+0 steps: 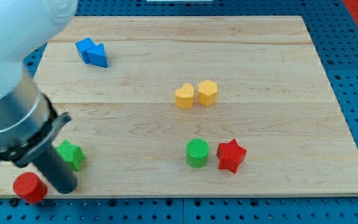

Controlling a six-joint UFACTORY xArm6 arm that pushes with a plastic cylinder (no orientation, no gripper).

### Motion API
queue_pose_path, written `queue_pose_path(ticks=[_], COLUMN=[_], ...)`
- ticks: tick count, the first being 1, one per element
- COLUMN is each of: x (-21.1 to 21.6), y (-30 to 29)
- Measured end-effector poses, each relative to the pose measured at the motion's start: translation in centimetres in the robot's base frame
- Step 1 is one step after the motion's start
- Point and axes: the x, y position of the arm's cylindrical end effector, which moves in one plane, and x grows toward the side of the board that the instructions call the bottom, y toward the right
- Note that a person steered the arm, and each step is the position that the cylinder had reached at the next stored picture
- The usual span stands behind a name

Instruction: Place the green star above the red circle

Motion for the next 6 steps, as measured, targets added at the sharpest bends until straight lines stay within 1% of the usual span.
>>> queue_pose_path(ticks=[1, 3, 4, 5, 6], x=[-1.3, -6.0, -7.8, -7.8, -5.4], y=[1.3, -4.2, -4.1, -0.2, 8.0])
